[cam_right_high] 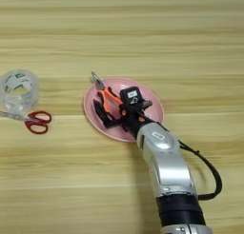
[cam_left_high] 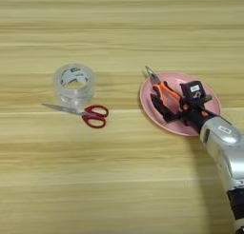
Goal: Move the objects on the table
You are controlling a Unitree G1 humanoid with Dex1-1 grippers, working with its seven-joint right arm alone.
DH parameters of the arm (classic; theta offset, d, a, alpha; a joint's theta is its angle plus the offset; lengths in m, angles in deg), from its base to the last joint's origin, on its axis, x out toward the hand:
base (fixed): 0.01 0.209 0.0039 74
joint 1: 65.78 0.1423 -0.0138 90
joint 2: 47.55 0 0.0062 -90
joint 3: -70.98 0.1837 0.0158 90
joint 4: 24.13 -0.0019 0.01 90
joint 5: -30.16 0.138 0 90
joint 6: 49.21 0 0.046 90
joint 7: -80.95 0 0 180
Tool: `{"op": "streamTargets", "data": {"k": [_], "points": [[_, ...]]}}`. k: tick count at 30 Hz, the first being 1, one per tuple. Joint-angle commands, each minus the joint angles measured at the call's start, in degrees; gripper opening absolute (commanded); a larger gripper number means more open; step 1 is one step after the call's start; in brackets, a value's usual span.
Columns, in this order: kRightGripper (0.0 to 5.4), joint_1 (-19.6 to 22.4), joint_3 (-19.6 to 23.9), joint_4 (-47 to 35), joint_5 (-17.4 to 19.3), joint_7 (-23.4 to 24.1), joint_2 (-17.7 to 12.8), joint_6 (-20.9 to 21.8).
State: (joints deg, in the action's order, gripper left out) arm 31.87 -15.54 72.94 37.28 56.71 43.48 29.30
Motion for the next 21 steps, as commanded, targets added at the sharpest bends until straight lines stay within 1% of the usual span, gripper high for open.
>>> {"op": "streamTargets", "data": {"k": [1, 10, 15, 21], "points": [[5.36, 3.6, 0.5, -3.1, 0.3, 0.3, -0.9, 2.2], [5.36, 3.7, -0.8, -5.5, -0.2, -0.5, -1.1, 2.5], [5.36, 2.8, -3.1, -8.5, -0.8, -1.7, -0.7, 3.1], [5.36, 2.2, -7.5, -10.7, -1.7, -3.5, 0.4, 2.9]]}}
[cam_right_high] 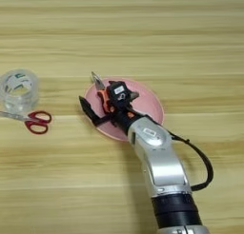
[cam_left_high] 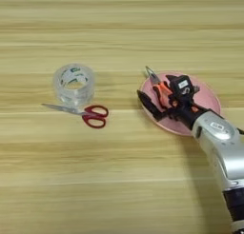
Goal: Move the objects on the table
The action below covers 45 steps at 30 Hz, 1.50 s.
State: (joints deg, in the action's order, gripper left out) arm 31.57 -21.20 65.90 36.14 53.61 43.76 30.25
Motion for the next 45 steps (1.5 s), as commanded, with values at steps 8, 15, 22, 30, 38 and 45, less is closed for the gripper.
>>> {"op": "streamTargets", "data": {"k": [8, 15, 22, 30, 38, 45], "points": [[5.36, 2.7, -7.3, -3.8, -2.2, -2.1, 2.0, 1.8], [5.36, 5.4, -11.2, -0.2, -4.3, -2.8, 4.2, 2.1], [5.36, 10.9, -12.4, 8.8, -4.7, -3.2, 7.7, 2.9], [5.36, 13.2, -13.0, 15.3, -4.3, -4.4, 10.9, 3.9], [5.36, 13.2, -13.4, 21.9, -8.2, -2.5, 9.5, 6.3], [5.36, 9.6, -12.8, 19.7, -9.1, -2.9, 5.7, 4.6]]}}
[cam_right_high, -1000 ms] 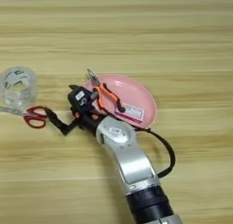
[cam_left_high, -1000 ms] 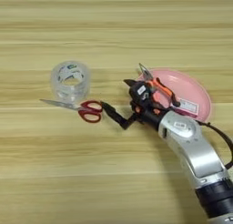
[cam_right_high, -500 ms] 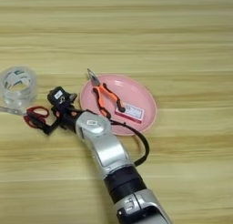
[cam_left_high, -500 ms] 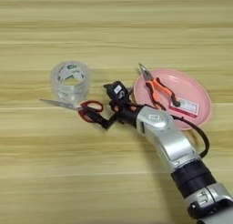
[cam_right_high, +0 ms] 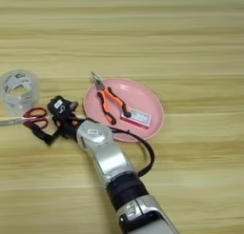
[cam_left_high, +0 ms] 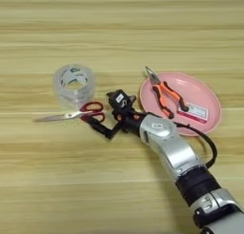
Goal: Move the objects on the table
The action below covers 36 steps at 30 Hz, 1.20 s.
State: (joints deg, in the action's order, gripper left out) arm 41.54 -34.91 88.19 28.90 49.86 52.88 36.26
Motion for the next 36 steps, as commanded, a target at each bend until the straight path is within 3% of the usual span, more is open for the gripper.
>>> {"op": "streamTargets", "data": {"k": [1, 13, 28, 36], "points": [[5.36, -1.1, 1.0, -3.3, -1.8, 0.6, -4.1, -1.8], [5.36, -3.6, 0.9, -7.7, -2.6, -0.1, -7.2, -3.5], [5.36, -0.7, 3.1, -4.6, -6.3, 3.5, -14.2, -1.8], [5.36, -0.7, 4.3, -5.2, -6.2, 3.9, -15.3, -1.9]]}}
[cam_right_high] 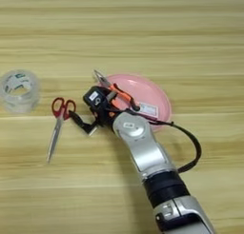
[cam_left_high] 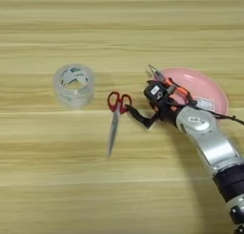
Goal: Move the objects on the table
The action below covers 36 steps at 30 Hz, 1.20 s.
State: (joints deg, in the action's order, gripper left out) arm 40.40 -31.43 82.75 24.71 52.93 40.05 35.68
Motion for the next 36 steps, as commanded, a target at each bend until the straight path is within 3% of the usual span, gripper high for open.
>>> {"op": "streamTargets", "data": {"k": [1, 13, 20, 26, 36], "points": [[5.36, 0.4, 0.9, 0.1, -2.0, 0.9, -2.5, -1.3], [5.36, 0.5, 1.8, -1.5, -1.5, 0.6, -2.8, -1.0], [5.36, -0.7, 1.9, -9.5, 1.1, -1.4, -1.0, 0.5], [5.36, -1.1, 2.1, -15.4, 2.4, -2.1, 1.0, -0.8], [5.36, -0.8, -2.9, -18.0, 2.1, -3.0, 6.0, -2.3]]}}
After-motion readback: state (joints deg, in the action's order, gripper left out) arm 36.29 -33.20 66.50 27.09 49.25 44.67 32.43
